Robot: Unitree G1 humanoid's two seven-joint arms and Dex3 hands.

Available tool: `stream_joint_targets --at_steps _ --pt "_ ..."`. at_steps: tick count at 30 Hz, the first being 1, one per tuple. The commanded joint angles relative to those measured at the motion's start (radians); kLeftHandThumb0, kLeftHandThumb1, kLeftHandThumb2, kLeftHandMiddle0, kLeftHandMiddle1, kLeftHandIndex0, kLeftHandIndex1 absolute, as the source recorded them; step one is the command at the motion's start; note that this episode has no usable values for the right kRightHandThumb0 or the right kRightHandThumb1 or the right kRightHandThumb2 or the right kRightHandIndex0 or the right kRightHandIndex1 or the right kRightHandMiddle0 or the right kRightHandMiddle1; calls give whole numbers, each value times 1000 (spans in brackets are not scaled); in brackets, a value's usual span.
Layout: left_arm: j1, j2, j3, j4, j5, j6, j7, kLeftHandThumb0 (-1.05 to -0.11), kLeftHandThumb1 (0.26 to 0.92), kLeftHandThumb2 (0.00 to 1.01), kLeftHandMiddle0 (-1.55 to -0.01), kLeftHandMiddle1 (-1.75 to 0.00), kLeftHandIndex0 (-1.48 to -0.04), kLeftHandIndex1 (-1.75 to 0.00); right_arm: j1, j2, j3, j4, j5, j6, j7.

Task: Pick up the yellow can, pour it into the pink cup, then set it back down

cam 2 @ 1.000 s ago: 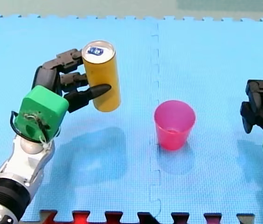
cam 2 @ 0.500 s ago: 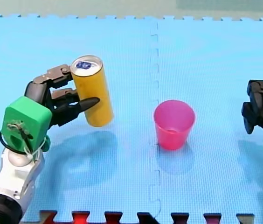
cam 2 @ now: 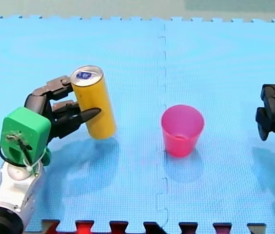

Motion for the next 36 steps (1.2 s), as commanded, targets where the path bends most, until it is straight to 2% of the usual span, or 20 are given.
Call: stream_joint_targets --at_steps 1,5,12,20,30,36 --pt "-15 -2 6 10 -8 0 -3 -365 776 0 -1355 -3 -1214 -1 -1 -10 0 -3 -1 -6 -3" --pt "-25 -13 16 46 -23 -5 -24 -363 775 2 -1355 -2 -1215 -1 -2 -12 0 -3 -1 -7 -1" --pt "-50 -30 46 136 -52 -56 -70 -358 779 2 -1357 -2 -1216 -1 -4 -17 -6 -3 4 -5 8" --pt "-63 -49 57 175 -55 -34 -71 -348 781 1 -1356 -1 -1217 0 -5 -22 -10 -5 8 -5 12" --pt "-60 -54 58 204 -38 -56 -61 -344 784 1 -1332 -1 -1213 0 -5 -26 -12 -9 14 -5 16" --pt "-55 -49 47 216 -7 -94 -33 -350 786 1 -1357 -13 -1213 0 -4 -28 -12 -9 13 -5 14"
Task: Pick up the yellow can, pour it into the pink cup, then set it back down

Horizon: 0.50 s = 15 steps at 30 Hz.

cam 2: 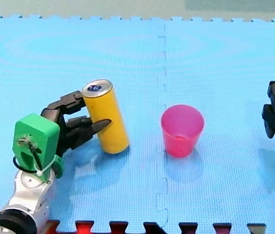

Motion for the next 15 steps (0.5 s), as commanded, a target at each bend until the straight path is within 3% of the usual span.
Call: stream_joint_targets --at_steps 1,8,15 --pt "-1 8 -11 4 19 -30 24 -352 787 1 -1365 -17 -1213 0 -3 -6 -2 -2 2 -3 -2" --pt "7 25 -53 16 95 -74 106 -364 795 3 -1418 -44 -1214 0 -3 -6 -2 -1 3 -2 -1" --pt "24 43 -125 30 214 -119 252 -384 807 5 -1355 -15 -1198 0 -2 -6 -1 0 1 -3 -3"
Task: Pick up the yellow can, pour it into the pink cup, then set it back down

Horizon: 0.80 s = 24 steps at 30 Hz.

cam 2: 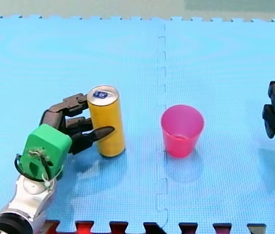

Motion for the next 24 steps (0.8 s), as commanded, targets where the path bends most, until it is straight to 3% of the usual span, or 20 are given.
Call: stream_joint_targets --at_steps 1,7,15,24 --pt "6 10 -23 4 30 -10 45 -387 809 5 -1343 -9 -1195 0 -2 -6 -1 0 1 -2 -3" --pt "18 12 -73 4 101 -35 178 -386 811 2 -1246 0 -1190 0 -4 -5 -1 0 1 -1 -5" --pt "22 9 -107 17 140 -54 272 -371 808 0 -1237 -3 -1189 0 -4 -9 -4 -1 4 0 -1" --pt "43 -8 -82 40 76 -68 192 -357 810 1 -1247 -5 -1183 0 -1 -13 -5 -4 4 -2 0"
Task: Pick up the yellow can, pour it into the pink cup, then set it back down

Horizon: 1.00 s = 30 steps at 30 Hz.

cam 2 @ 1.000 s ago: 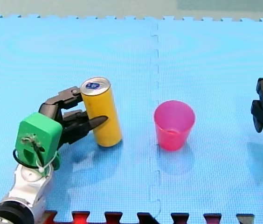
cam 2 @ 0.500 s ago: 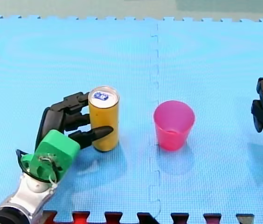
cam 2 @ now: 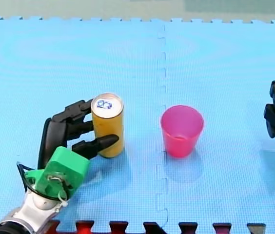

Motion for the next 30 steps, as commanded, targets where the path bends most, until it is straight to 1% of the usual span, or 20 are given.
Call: stream_joint_targets --at_steps 1,5,14,18,20,25,26,28,29,30 --pt "14 -1 7 11 -12 5 -33 -356 811 1 -1247 -5 -1179 0 -1 -6 -2 -3 2 -2 -2" --pt "23 -2 21 16 -46 12 -94 -352 815 2 -1269 -15 -1165 0 -1 -7 1 -3 -1 -1 -7" --pt "32 -7 48 15 -90 10 -154 -349 823 3 -1256 -4 -1158 0 0 -7 3 -2 -1 -3 -12" --pt "33 -25 104 15 -176 23 -267 -347 826 2 -1252 -2 -1155 0 -1 -7 4 -1 -1 -2 -10" --pt "33 -30 125 14 -210 32 -318 -346 827 2 -1250 -1 -1153 0 -1 -7 4 -2 0 -2 -9" --pt "33 -29 141 10 -233 45 -365 -344 828 1 -1246 0 -1154 -1 -3 -8 6 -3 -3 -1 -12" --pt "32 -27 140 9 -230 49 -364 -343 828 1 -1230 0 -1099 0 -3 -8 6 -3 -3 -1 -12" --pt "26 -17 117 9 -192 71 -318 -353 806 0 -1094 0 -935 0 -2 -7 6 -3 -2 -1 -11" --pt "20 -9 96 9 -157 92 -272 -415 787 0 -997 0 -844 0 -2 -7 6 -4 -1 -1 -11" --pt "9 0 66 8 -111 127 -208 -559 764 0 -845 -1 -735 0 -2 -7 5 -4 0 0 -10"
